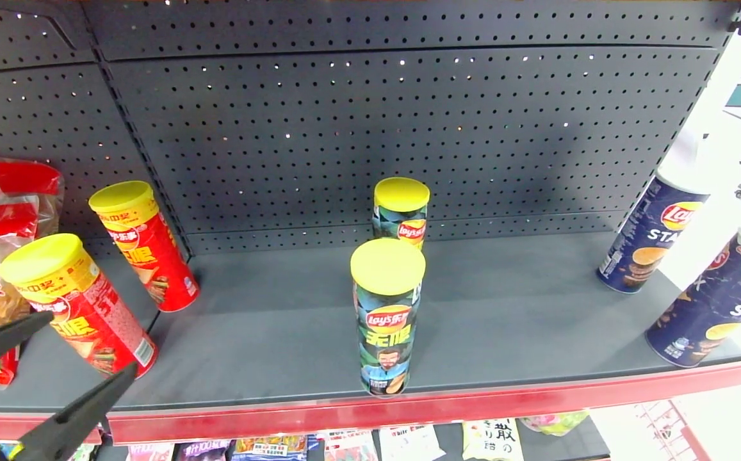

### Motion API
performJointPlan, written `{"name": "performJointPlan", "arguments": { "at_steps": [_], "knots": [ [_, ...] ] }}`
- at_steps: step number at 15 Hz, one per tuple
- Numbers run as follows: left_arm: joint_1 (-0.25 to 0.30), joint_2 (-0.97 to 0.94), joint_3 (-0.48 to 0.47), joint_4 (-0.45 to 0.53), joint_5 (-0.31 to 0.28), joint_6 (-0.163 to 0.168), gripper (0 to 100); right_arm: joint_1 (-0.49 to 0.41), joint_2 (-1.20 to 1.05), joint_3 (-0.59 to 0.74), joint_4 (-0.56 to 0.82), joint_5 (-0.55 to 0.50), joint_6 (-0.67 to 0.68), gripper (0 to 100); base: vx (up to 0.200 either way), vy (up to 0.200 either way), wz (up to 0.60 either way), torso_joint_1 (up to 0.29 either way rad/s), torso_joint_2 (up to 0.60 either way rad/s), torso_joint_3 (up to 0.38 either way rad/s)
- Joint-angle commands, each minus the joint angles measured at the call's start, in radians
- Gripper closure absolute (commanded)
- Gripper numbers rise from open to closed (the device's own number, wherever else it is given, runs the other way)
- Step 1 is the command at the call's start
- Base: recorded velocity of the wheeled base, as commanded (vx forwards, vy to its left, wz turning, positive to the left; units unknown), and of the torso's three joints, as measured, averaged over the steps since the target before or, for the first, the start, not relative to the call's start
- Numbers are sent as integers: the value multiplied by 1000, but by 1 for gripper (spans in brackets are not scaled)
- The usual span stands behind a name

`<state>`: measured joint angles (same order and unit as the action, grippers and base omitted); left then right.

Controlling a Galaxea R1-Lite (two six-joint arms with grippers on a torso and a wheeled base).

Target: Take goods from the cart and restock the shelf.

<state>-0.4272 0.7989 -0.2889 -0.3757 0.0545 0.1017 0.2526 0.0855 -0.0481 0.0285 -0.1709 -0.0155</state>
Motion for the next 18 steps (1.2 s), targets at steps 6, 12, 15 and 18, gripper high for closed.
{"name": "performJointPlan", "arguments": {
  "at_steps": [6, 12, 15, 18],
  "knots": [
    [-258, 537, -36, -181, 127, -132, 0, 1, 5, 13, -9, 40, 12, 0, 0, 0, 0, 0, 0, 0],
    [-277, 792, -153, -213, 173, -174, 0, -1, 7, 11, 1, 68, 23, 0, 0, 0, 0, 0, 0, 0],
    [-306, 818, -156, -206, 183, -198, 0, -1, 7, 11, 1, 68, 23, 0, 0, 0, 0, 0, 0, 0],
    [-303, 826, -159, -204, 197, -197, 0, -1, 7, 11, 1, 68, 23, 0, 0, 0, 0, 0, 0, 0]
  ]
}}
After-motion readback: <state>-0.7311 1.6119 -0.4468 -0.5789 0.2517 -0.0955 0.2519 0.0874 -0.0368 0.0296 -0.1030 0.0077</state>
